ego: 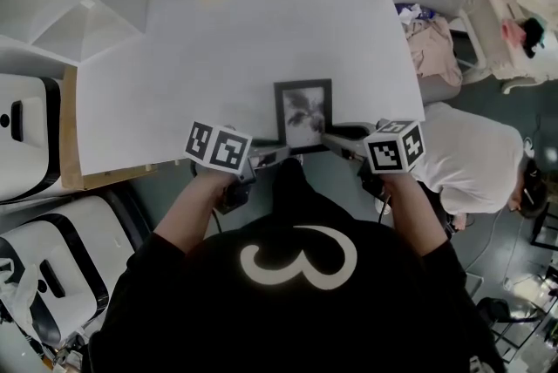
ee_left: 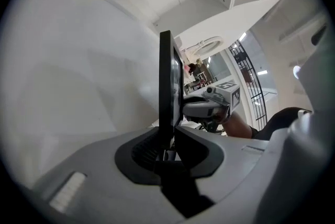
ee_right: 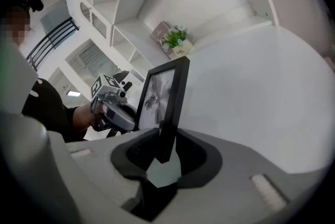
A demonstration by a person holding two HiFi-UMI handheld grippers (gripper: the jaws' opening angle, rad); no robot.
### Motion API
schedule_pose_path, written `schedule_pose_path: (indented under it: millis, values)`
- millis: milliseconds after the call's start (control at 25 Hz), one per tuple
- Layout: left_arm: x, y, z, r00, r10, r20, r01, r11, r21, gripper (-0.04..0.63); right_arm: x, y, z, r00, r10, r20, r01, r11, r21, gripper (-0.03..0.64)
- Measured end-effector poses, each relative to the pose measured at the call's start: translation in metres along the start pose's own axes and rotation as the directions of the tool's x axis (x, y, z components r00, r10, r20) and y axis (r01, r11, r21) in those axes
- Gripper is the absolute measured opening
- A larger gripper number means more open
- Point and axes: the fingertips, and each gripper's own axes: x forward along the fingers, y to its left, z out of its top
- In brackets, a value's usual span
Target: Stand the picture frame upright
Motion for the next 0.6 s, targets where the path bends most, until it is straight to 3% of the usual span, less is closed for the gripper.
schedule_pose_path:
  millis: [160,360,440,600]
  values:
    - [-0.010,-0.006,0.023,0.998,0.057,0.013,-0.058,0.994,0.097,0.095,-0.005,0.004,0.029,0.998,-0.058,0.033,0.063,0.986,-0.156,0.104]
    - [-0.021,-0.007,0.055,0.989,0.140,0.046,-0.147,0.969,0.198,0.097,-0.009,0.003,0.068,0.989,-0.118,0.094,0.142,0.940,-0.311,0.104]
    - [-0.026,-0.006,0.069,0.981,0.182,0.063,-0.192,0.950,0.244,0.098,-0.009,0.003,0.082,0.983,-0.140,0.122,0.175,0.918,-0.356,0.104]
    - [-0.033,-0.002,0.100,0.955,0.275,0.107,-0.295,0.888,0.351,0.098,-0.009,-0.004,0.109,0.968,-0.182,0.170,0.239,0.875,-0.421,0.101]
